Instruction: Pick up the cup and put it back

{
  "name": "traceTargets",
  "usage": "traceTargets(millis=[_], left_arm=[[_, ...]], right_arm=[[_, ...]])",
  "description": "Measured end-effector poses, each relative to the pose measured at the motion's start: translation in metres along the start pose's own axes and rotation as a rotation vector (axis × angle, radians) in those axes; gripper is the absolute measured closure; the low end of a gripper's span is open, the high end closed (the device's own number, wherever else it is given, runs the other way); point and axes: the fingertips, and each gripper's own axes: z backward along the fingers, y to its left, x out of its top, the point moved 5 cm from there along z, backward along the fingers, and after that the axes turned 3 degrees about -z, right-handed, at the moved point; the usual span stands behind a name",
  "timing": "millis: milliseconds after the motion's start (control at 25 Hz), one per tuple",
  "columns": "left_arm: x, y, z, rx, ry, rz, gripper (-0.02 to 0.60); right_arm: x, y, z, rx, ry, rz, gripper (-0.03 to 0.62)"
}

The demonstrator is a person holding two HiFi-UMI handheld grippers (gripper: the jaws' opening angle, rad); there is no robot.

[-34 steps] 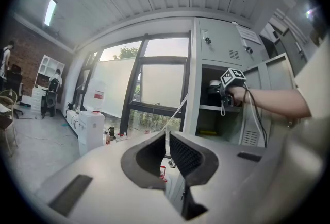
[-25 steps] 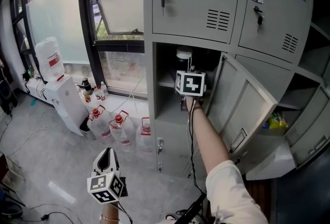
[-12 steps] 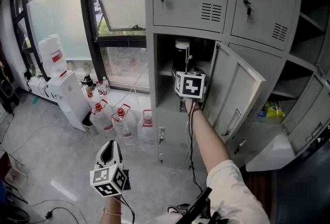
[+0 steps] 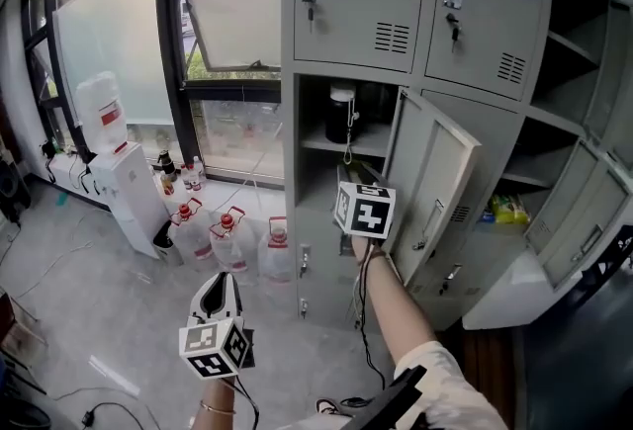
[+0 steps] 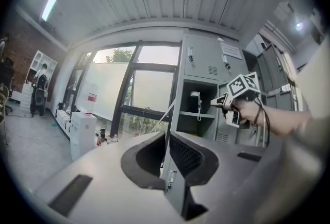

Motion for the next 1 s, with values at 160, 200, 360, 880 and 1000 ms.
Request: traceTargets(millis=[160,200,360,880,1000], left_arm=[[-0.005,-0.010,0.008,-0.044,0.003,0.018,0.555],[-0.007,-0.013,0.009,-0.058,0.006,0.023,0.555],[-0.016,-0.032,0.010,-0.117,0.024,0.030,0.555],[-0.009,-0.092,0.005,-0.224,0.027,0.007,0.555],[-0.010,-0.096,0.002,-0.219,0.034,0.011,0.555]], right_arm=[[-0.021,0.011,0.045,0.013,0.004,0.023,0.514],[-0.028,0.013,0.057,0.014,0.007,0.030,0.523],[-0.058,0.021,0.102,0.011,0.033,0.039,0.560],[-0.107,0.006,0.184,-0.028,0.090,-0.029,0.603],[-0.102,0.003,0.190,-0.019,0.086,-0.014,0.603]])
